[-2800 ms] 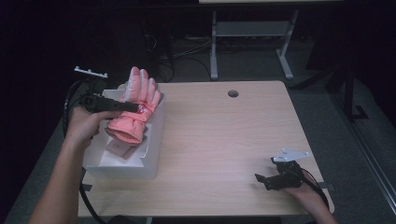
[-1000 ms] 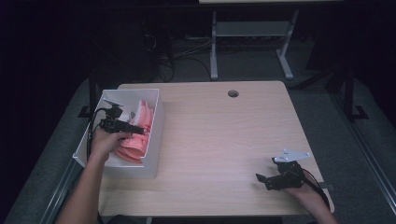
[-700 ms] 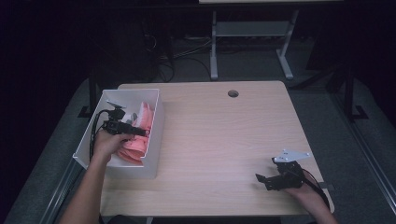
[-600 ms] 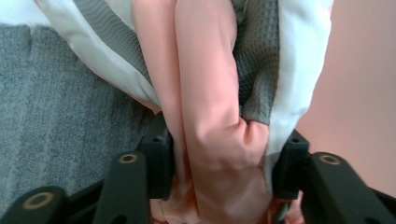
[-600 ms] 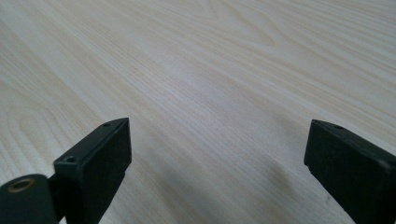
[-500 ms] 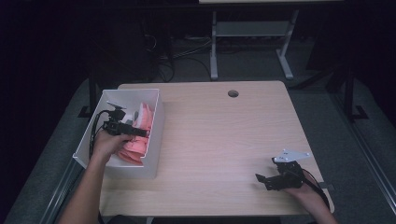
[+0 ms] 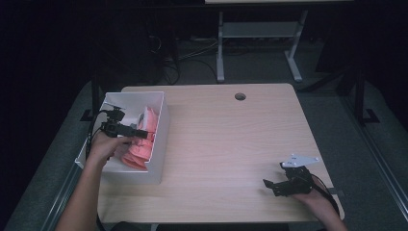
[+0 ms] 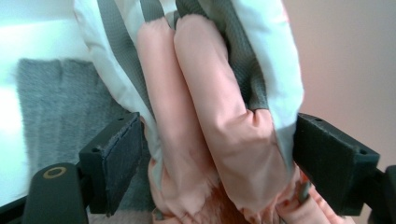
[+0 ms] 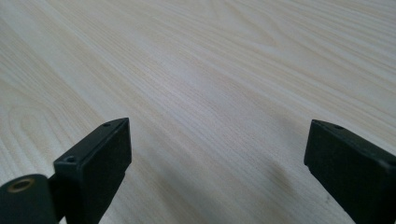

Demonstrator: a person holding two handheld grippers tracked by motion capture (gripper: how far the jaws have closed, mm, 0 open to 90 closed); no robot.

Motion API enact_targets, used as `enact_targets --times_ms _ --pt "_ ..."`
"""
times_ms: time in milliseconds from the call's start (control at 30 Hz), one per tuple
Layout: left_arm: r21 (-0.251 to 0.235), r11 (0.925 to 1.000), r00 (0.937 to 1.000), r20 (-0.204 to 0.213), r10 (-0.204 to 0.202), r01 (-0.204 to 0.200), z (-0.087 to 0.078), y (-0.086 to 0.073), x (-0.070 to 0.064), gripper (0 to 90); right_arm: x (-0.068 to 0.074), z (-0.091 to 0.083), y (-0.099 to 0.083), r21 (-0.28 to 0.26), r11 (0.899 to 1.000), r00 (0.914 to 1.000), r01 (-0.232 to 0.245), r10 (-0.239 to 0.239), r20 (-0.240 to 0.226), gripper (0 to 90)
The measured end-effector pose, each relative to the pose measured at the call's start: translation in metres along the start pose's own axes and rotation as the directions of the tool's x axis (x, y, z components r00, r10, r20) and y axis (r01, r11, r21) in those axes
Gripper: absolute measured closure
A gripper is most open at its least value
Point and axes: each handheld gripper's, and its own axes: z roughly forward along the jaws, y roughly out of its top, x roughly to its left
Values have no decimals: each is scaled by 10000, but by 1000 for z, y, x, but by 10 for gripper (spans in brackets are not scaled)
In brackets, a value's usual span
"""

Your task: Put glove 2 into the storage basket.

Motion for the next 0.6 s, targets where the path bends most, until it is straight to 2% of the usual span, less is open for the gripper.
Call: enact_targets --times_ms 67,100,133,333,533,600 --pt "-69 9999 9999 -66 115 -115 -2 1 -1 168 0 0 0 -3 10000 10000 -2 2 1 71" --pt "-76 9994 9989 -347 323 -326 -6 2 -2 163 0 0 0 -15 10000 10000 7 -7 7 71" --pt "-58 9989 9978 -461 469 -472 -8 3 -3 158 -1 0 0 -32 10000 10000 33 -32 21 71" --pt "-551 9927 9930 -564 1040 -1071 -24 5 -7 158 -2 1 0 20 10000 10000 -26 26 16 71" --pt "-990 9862 9899 -628 1269 -1327 -38 7 -9 158 -3 1 -1 29 10000 10000 3 -2 -48 71" --pt "-1000 9845 9884 -632 1381 -1439 -41 7 -9 158 -3 1 -1 1 10000 10000 -22 22 -42 71"
